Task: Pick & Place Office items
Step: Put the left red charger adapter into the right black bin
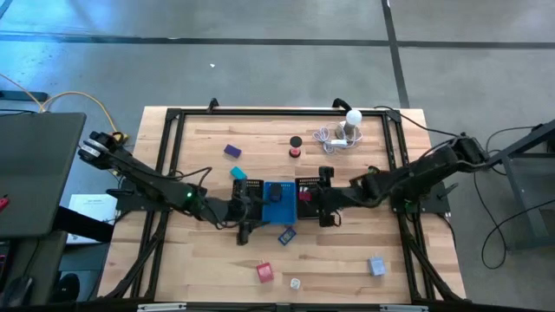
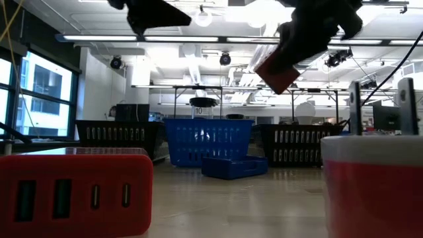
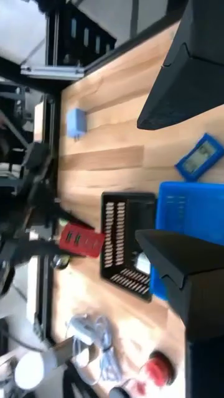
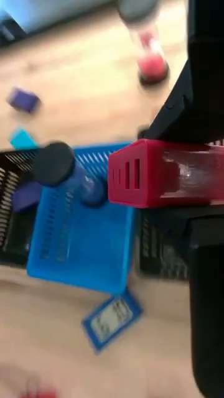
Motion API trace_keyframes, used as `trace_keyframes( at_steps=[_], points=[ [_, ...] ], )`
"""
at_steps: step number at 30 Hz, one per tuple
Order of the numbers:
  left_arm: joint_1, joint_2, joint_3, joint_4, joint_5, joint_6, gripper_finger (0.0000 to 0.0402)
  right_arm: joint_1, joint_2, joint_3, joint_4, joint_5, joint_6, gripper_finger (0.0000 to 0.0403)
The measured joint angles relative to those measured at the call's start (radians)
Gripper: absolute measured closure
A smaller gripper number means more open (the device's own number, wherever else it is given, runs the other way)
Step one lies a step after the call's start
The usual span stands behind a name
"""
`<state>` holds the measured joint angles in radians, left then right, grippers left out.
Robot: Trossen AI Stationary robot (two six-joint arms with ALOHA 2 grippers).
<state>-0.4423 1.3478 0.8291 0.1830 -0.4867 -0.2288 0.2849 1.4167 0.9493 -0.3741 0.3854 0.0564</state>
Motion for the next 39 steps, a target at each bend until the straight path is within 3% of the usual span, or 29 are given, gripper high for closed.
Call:
trace_keyframes(
  at_steps=[3,7,26,39],
  points=[
    [-0.015,-0.006,-0.001,-0.049,0.001,-0.011,0.0133,-0.043,-0.001,0.004,-0.038,-0.113,0.054,0.0298],
    [-0.029,-0.007,-0.001,-0.083,0.0,-0.013,0.0133,-0.088,0.01,0.004,-0.042,-0.183,0.072,0.0298],
    [-0.062,-0.007,-0.001,-0.132,-0.003,-0.019,0.0133,-0.136,0.152,0.005,-0.045,-0.29,0.056,0.0298],
    [-0.061,-0.006,-0.001,-0.153,-0.006,-0.019,0.0133,-0.183,0.159,0.008,-0.048,-0.34,0.044,0.0298]
  ],
)
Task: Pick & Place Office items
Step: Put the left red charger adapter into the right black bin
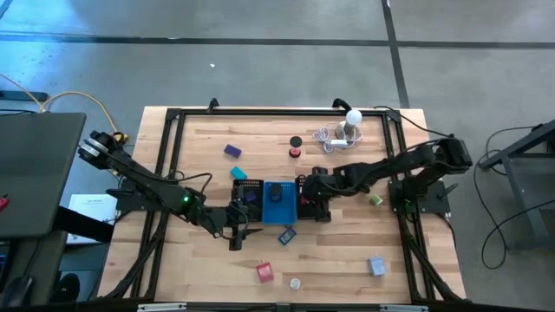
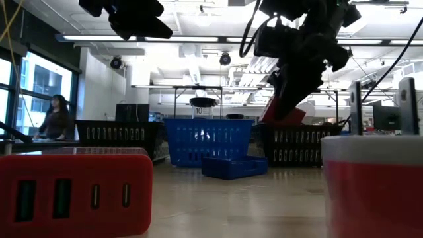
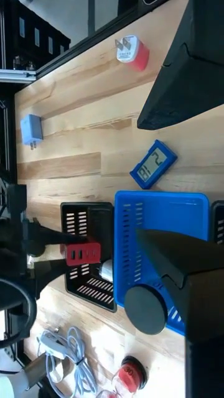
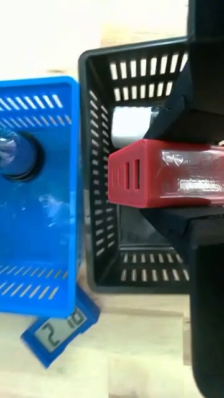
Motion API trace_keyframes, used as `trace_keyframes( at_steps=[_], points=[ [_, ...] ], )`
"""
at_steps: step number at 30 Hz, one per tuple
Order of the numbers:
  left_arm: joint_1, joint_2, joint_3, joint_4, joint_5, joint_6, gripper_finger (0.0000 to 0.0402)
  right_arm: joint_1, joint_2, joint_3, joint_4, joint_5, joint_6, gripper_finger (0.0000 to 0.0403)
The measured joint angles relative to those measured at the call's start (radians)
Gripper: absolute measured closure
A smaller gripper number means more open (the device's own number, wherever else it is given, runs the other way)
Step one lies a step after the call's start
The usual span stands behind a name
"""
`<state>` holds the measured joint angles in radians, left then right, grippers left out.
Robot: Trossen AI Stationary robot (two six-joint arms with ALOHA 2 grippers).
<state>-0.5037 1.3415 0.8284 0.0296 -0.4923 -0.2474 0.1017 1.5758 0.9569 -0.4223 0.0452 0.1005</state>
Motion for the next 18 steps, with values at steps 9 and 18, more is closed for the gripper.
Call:
trace_keyframes(
  at_steps=[9,18],
  points=[
    [0.0,0.0,0.0,-0.001,0.001,0.0,0.0133,-0.027,0.002,0.0,-0.015,-0.028,0.0,0.0298],
    [0.0,0.0,0.0,-0.004,0.003,0.0,0.0133,-0.046,0.047,0.0,-0.043,-0.06,0.0,0.0298]
  ],
)
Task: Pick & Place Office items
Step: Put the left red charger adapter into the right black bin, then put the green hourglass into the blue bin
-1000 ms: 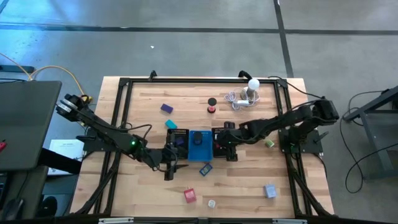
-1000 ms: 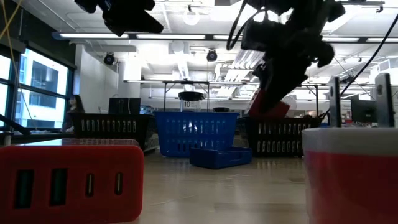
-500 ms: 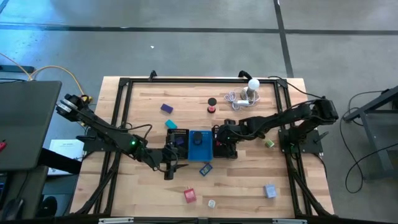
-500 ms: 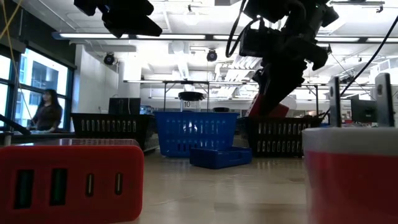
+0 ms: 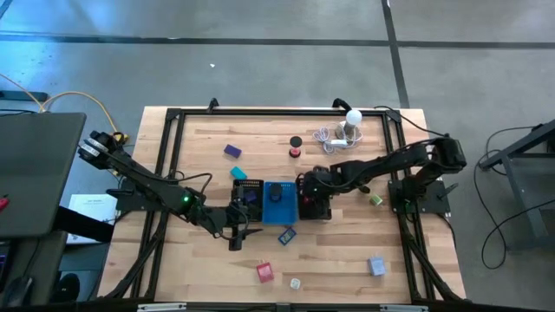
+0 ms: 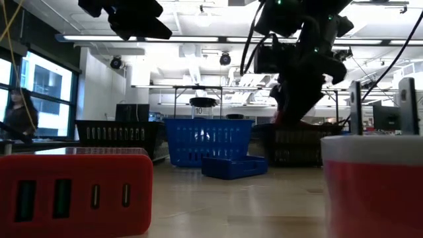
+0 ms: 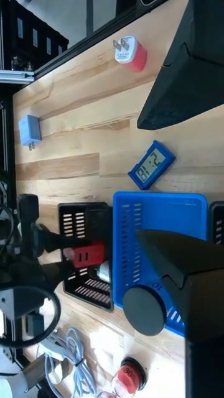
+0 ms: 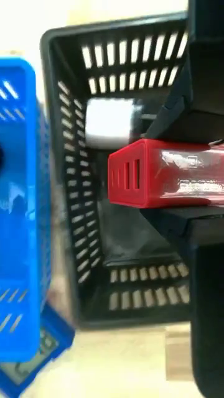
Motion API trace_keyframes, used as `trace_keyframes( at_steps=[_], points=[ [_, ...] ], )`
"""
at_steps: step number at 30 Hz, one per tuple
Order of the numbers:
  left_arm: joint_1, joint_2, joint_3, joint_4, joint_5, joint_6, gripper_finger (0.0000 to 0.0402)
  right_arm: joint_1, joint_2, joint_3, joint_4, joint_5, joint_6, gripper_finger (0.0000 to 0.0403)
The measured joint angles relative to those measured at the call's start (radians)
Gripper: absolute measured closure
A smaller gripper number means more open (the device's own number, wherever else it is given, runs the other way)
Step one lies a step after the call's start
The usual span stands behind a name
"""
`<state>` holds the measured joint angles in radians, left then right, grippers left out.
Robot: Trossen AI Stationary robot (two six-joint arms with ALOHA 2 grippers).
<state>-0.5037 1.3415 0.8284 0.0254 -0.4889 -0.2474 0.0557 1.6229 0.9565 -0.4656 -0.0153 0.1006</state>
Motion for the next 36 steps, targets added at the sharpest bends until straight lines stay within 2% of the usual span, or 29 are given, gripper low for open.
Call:
trace_keyframes(
  at_steps=[19,28,32,36],
  points=[
    [-0.003,0.0,0.0,-0.004,0.003,0.0,0.0133,-0.026,0.021,0.0,0.046,-0.063,-0.014,0.0297],
    [-0.003,0.0,0.0,-0.014,0.003,0.0,0.0133,-0.025,0.021,0.0,0.104,-0.051,0.002,0.0152],
    [-0.003,0.0,0.0,-0.038,0.003,-0.019,0.0133,-0.025,0.021,0.0,0.13,-0.032,-0.029,0.0119],
    [-0.003,0.0,0.0,-0.055,0.003,-0.046,0.0133,-0.008,0.006,0.0,0.149,0.034,-0.062,0.0112]
  ],
)
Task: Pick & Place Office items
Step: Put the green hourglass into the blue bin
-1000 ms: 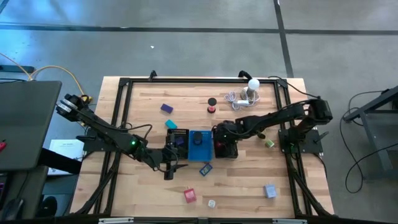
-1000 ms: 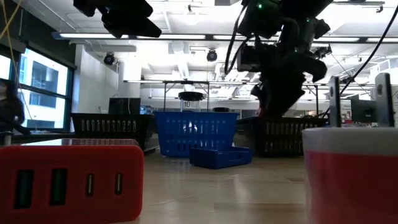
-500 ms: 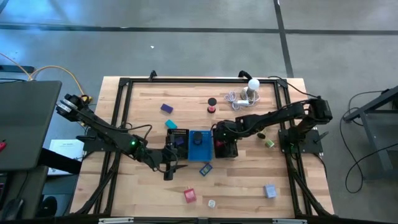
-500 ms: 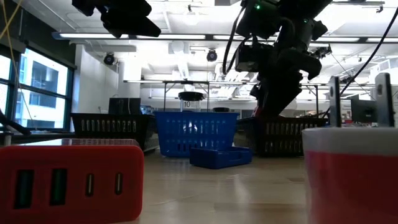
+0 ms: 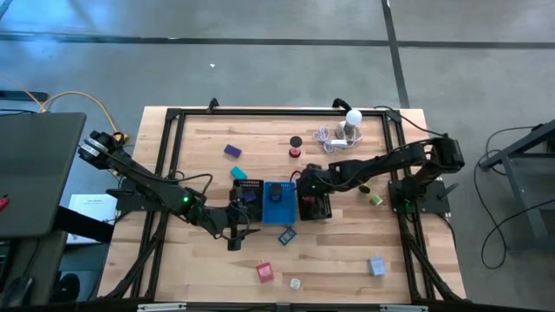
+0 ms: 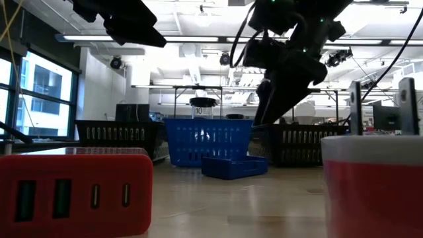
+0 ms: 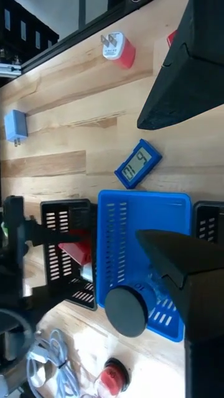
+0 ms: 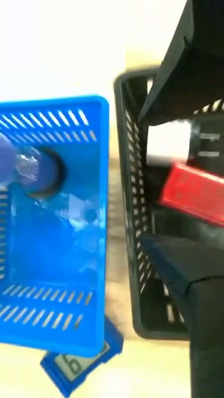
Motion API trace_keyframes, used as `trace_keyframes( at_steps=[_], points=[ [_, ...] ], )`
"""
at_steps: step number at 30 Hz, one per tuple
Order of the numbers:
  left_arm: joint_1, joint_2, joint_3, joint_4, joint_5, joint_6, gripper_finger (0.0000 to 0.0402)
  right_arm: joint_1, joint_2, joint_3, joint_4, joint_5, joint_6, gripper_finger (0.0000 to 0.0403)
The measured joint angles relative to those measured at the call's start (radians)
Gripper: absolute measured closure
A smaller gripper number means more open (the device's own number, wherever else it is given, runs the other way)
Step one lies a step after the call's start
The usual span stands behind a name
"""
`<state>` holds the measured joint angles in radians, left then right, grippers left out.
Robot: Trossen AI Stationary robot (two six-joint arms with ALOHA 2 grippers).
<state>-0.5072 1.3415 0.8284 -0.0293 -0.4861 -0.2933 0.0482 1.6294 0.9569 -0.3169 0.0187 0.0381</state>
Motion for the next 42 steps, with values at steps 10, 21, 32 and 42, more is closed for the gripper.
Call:
trace_keyframes(
  at_steps=[10,21,32,42],
  points=[
    [0.0,0.0,0.0,-0.009,0.0,-0.007,0.0133,0.101,-0.179,0.0,-0.096,0.121,0.041,0.0139],
    [0.0,0.0,0.0,-0.061,0.0,-0.007,0.0133,0.161,-0.376,0.0,-0.541,0.042,0.536,0.0156],
    [0.0,0.0,0.0,-0.064,0.021,-0.007,0.0133,0.153,-0.396,0.0,-0.976,0.095,0.847,0.0156],
    [0.0,0.0,0.0,-0.064,0.123,0.004,0.0133,0.152,-0.396,-0.062,-0.998,0.113,0.847,0.0156]
  ],
)
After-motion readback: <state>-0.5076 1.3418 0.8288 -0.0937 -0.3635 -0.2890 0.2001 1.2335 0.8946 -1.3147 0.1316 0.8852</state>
